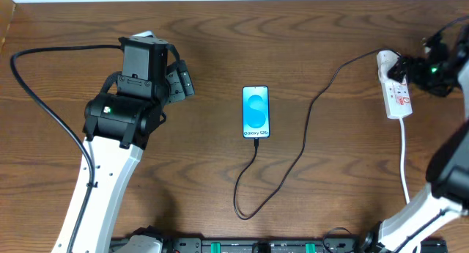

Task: Plug charger to phone and switch on socket
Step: 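Lift the right gripper up and away from the power strip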

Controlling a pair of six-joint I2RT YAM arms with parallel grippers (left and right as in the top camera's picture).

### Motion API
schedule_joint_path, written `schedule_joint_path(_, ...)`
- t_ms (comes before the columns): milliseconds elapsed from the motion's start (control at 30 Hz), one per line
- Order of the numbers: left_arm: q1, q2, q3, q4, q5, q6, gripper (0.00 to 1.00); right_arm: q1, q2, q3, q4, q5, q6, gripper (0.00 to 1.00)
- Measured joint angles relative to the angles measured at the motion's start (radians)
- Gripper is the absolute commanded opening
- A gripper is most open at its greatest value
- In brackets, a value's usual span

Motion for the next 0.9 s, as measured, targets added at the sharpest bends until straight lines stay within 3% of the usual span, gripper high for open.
schedule_joint_path(200,0.000,0.000,0.000,0.000,-0.003,0.000,0.90,0.000,-0.286,0.000,-0.070,0.045,0.054,0.99)
schedule_joint_path(400,0.000,0.000,0.000,0.000,-0.004,0.000,0.90,0.000,-0.454,0.001,-0.098,0.055,0.074,0.99)
schedule_joint_path(900,0.000,0.000,0.000,0.000,-0.010,0.000,0.90,0.000,-0.511,0.001,-0.100,0.056,0.076,0.99)
